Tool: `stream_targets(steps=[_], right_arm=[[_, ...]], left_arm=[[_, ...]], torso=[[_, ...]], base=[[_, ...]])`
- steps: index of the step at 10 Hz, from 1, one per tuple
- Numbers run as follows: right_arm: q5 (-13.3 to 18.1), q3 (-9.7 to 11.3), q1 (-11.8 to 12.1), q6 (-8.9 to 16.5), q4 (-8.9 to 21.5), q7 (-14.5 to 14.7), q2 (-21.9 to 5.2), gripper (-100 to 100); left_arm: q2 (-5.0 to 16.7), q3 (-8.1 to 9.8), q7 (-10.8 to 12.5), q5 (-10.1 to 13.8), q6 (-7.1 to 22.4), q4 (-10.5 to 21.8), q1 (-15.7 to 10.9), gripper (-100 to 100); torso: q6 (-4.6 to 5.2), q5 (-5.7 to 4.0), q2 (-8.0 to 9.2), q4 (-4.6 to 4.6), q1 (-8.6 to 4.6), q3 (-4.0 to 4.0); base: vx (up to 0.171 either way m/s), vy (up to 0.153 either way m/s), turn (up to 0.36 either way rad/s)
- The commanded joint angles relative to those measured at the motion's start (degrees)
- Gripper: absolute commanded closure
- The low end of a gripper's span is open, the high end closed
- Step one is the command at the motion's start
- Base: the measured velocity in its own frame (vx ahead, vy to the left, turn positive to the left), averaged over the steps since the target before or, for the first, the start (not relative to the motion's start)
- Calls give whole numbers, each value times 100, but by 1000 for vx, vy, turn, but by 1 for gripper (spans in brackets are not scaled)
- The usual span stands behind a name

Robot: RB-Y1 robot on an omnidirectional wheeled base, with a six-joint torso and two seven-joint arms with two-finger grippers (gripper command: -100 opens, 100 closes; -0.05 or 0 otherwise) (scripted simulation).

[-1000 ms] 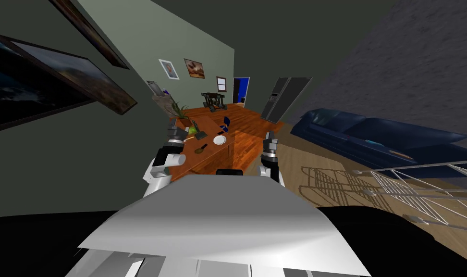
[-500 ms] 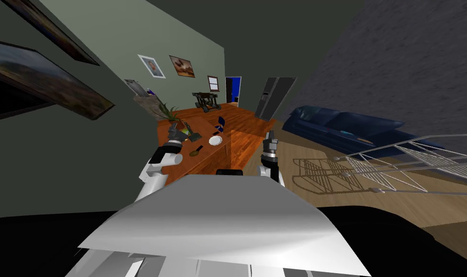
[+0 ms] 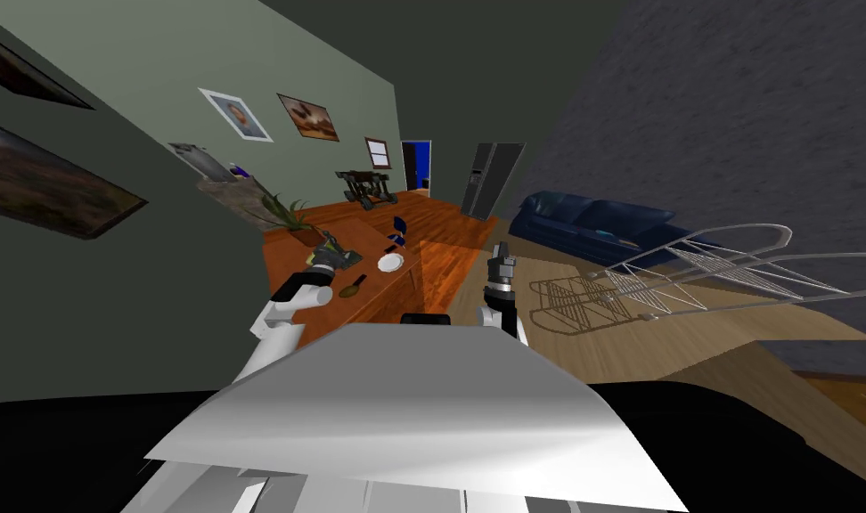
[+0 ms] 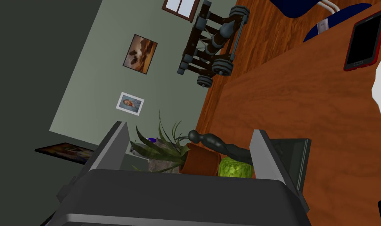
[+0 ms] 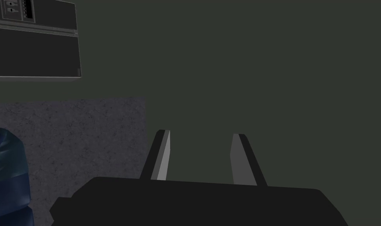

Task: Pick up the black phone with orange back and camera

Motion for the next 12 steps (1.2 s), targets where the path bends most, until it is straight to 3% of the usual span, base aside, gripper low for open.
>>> stream_targets(steps=[1, 2, 3, 4, 5, 6, 7, 8, 9, 12], right_arm=[[0, 0, 0, 0, 0, 0, 0, 0], [0, -1, 1, 0, 0, 0, 0, 0], [0, 0, 0, 0, 0, 0, 0, 0], [0, -1, 1, 0, 0, 0, 0, 0], [0, 0, 1, 0, 0, 0, 0, 0], [0, -1, 1, 0, 0, 0, 0, 0], [0, 0, 0, 0, 0, 0, 0, 0], [0, -1, 2, 0, 0, 0, 0, 0], [0, -1, 1, 0, 0, 0, 0, 0], [0, -1, 2, 0, 0, 0, 0, 0]], left_arm=[[89, 65, 133, 123, 286, 123, 5, -100], [214, 130, 333, 331, 460, 352, 31, -100], [214, 130, 333, 331, 611, 388, 31, -100], [338, 190, 532, 537, 828, 626, 66, -100], [338, 190, 532, 537, 928, 660, 66, -100], [460, 244, 728, 738, 1164, 835, 112, -100], [460, 244, 728, 738, 1243, 916, 112, -100], [580, 293, 922, 933, 1492, 1082, 166, -100], [580, 293, 922, 933, 1554, 1223, 166, -100], [805, 379, 1296, 1305, 2066, 1708, 296, -100]], torso=[[0, 0, 0, 0, 0, 0], [-5, -1, 0, 0, 1, 0], [0, 0, -2, 0, 0, -1], [-5, 0, -3, 0, 2, -2], [-2, 0, -5, -1, 2, -2], [-5, 0, -4, -1, 2, -2], [-1, -1, -6, -1, 2, -3], [-6, 0, -7, -1, 4, -4], [-3, 1, -8, -2, 5, -5], [-7, 1, -10, -2, 6, -5]], base=[[4, -6, -145], [11, -8, -286], [10, 0, -135], [18, -3, -222], [16, 0, -154], [23, -5, -284], [20, 4, -130], [27, 3, -226], [24, 8, -129], [33, 9, -185]])
